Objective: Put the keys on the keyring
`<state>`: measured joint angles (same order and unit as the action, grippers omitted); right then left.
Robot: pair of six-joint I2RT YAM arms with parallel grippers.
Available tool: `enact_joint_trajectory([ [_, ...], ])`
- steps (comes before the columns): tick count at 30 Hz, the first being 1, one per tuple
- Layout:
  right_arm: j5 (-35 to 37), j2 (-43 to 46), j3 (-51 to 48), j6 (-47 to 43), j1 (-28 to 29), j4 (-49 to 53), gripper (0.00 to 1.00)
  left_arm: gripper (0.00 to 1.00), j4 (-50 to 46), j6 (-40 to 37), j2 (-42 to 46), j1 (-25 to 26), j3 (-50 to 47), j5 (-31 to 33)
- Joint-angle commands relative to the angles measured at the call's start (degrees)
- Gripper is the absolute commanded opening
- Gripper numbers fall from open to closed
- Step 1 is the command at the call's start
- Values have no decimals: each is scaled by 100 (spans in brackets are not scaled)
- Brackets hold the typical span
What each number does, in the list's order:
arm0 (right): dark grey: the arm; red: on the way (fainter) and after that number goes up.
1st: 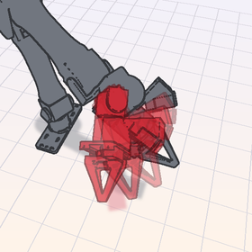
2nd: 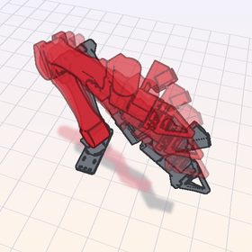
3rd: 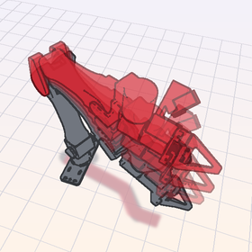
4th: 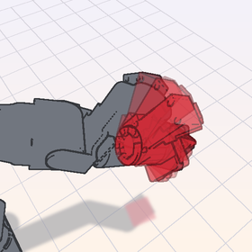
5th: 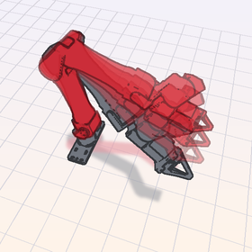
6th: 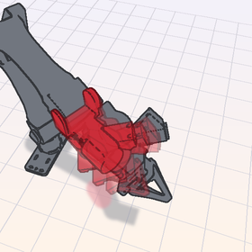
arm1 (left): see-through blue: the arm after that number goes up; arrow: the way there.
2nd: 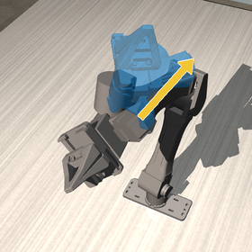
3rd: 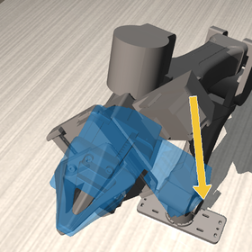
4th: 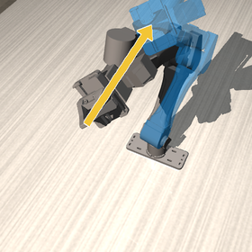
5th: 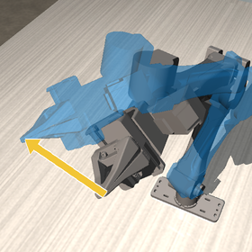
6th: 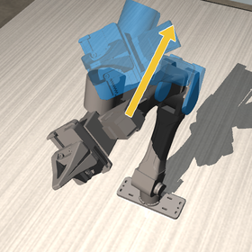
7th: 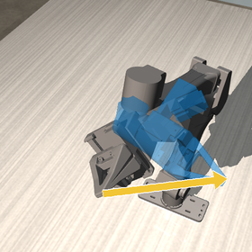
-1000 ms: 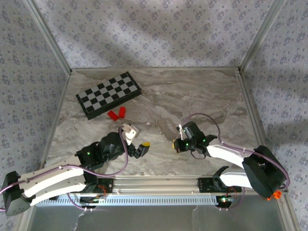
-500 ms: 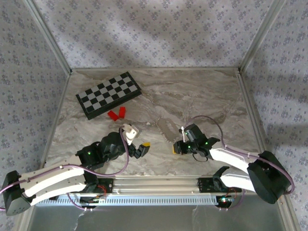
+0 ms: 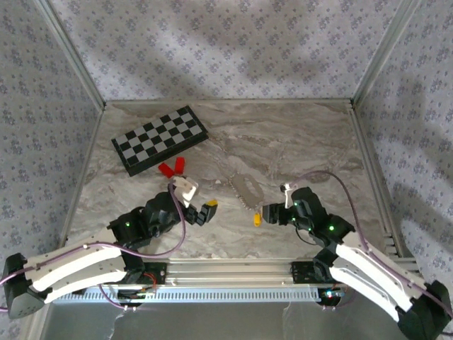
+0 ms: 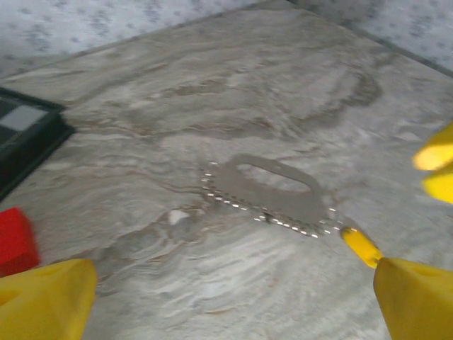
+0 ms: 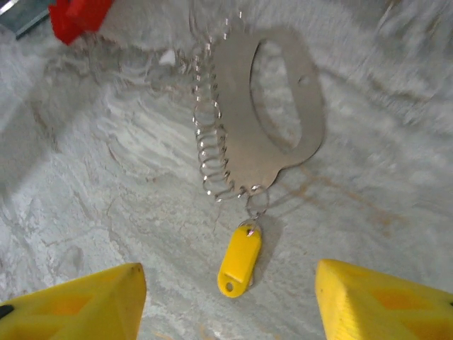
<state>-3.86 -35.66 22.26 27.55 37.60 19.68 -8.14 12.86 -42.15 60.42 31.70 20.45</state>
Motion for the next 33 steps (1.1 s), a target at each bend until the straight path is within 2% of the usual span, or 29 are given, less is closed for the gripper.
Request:
enact_joint_trajectory([
  [1,723,490,30,-289,-142,594,74,100,-362,100,63,-153,350,801],
  [3,1041,630,102,-484,-219,638,79,100,-394,15,35,-270,351,999],
  [6,1436,640,150,-742,-386,447,88,100,-106,50,6,-439,111,1645],
  [10,1518,618,-23,-981,-842,-155,100,100,-105,127,-175,-1019,23,1754],
  [13,1583,518,-47,-1088,-1236,-342,100,100,-267,55,-315,-1310,67,1868],
  [19,1938,376,-124,-1411,-1885,-583,100,100,13,-405,-294,-1693,-201,2059],
  [22,2355,384,-101,-1530,-1949,-619,100,100,185,-510,-262,-1758,-462,2332],
  [26,3267,349,-162,-1519,-1994,-624,100,100,469,-631,-285,-1856,-837,2944],
  [30,3815,520,-298,-1804,-2011,-484,100,100,739,-1013,-261,-1909,-927,3097],
  [33,4133,841,-636,-2048,-2011,-662,100,100,779,-1031,-301,-2129,-914,3041],
])
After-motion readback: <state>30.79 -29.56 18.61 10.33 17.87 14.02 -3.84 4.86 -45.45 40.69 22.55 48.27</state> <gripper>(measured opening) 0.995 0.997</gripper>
